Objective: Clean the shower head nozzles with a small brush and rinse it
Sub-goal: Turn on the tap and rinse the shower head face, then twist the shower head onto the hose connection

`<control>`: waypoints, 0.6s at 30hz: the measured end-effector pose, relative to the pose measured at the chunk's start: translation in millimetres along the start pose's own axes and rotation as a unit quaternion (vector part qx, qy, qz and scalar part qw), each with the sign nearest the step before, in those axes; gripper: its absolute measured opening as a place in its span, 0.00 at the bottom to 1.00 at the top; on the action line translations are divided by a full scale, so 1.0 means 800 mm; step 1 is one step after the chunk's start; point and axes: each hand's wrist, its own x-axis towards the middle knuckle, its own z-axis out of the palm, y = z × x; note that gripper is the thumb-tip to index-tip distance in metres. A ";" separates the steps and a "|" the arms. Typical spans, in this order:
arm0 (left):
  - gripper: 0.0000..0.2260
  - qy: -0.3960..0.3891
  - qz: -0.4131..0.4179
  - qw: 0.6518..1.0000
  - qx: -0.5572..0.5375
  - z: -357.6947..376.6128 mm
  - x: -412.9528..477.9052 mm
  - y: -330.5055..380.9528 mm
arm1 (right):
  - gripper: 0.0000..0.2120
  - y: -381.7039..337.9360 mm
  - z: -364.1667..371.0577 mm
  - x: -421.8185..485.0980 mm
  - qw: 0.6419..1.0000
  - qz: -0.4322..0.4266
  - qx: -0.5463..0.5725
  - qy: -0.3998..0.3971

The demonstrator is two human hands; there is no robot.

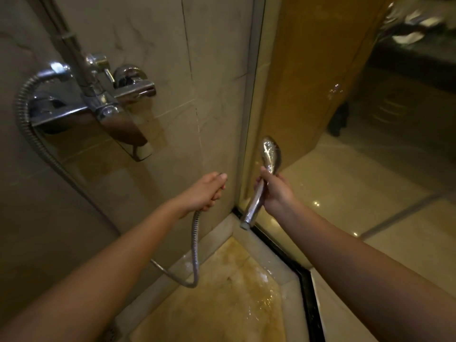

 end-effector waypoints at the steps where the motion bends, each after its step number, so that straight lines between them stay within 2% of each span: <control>1: 0.12 0.005 0.011 1.000 -0.004 0.007 -0.004 -0.002 | 0.15 -0.008 -0.001 -0.002 0.998 0.027 0.052 0.002; 2: 0.12 0.005 0.020 1.000 -0.006 0.013 -0.009 -0.004 | 0.09 -0.017 -0.002 -0.005 0.993 0.053 0.107 -0.001; 3: 0.12 0.000 0.028 1.000 -0.006 0.019 -0.014 -0.006 | 0.07 -0.025 -0.002 -0.010 0.985 0.072 0.159 -0.007; 5: 0.11 -0.015 0.042 0.999 -0.002 0.030 -0.024 -0.005 | 0.10 -0.042 -0.005 -0.019 0.968 0.082 0.238 -0.014; 9: 0.10 -0.032 0.105 0.994 -0.001 0.053 -0.049 0.015 | 0.14 -0.065 -0.010 -0.038 0.942 0.087 0.319 -0.051; 13: 0.09 -0.004 0.156 0.988 -0.017 0.079 -0.068 0.043 | 0.15 -0.085 -0.015 -0.049 0.941 0.090 0.313 -0.089; 18: 0.10 0.006 0.170 0.983 -0.063 0.114 -0.083 0.064 | 0.16 -0.114 -0.027 -0.059 0.953 0.067 0.257 -0.146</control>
